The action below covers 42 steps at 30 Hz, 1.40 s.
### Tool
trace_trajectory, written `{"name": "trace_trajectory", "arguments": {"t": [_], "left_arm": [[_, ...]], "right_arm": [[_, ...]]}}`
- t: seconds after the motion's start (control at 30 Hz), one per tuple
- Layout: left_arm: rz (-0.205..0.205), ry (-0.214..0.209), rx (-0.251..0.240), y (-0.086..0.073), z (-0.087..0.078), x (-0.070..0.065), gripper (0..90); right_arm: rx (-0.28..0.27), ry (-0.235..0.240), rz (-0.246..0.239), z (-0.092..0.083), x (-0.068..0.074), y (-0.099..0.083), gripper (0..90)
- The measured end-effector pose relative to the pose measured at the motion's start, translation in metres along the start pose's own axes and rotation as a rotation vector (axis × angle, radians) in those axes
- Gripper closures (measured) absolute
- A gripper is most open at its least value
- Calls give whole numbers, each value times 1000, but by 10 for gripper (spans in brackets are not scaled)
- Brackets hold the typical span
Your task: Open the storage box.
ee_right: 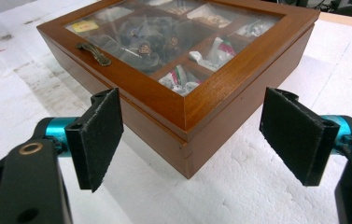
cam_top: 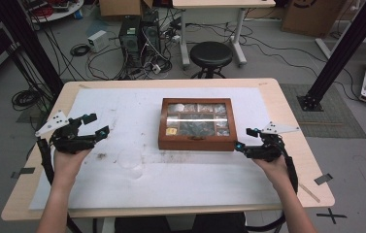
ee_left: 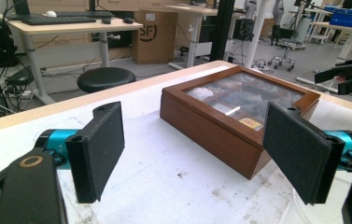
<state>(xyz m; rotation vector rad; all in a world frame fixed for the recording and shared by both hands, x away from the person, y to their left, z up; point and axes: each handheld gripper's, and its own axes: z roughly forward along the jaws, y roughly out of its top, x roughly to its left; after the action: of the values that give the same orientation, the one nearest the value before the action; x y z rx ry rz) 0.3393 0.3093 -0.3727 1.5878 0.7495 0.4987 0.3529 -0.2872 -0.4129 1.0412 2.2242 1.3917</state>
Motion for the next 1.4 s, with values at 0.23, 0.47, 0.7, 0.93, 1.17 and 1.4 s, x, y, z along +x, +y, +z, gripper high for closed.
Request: {"name": "trace_trajectory", "arguments": {"t": [0.23,0.47,0.7,0.93,1.17,1.4], "left_arm": [[0,4,4,0,0,0,211],[2,0,14,-1,1,-1,211],[2,-2,17,-2,1,-1,211],[-1,-1,20,-3,0,-1,211],[-3,-4,25,-3,1,-2,211],[-3,-6,27,-3,2,-2,211]], "right_arm": [[36,10,-11,7,-2,-3,263],[98,14,-30,17,-1,-6,384],[133,20,-32,22,-3,-8,450],[139,16,-48,24,-2,-8,536],[138,12,-58,23,-1,-8,549],[133,6,-70,23,0,-7,555]]}}
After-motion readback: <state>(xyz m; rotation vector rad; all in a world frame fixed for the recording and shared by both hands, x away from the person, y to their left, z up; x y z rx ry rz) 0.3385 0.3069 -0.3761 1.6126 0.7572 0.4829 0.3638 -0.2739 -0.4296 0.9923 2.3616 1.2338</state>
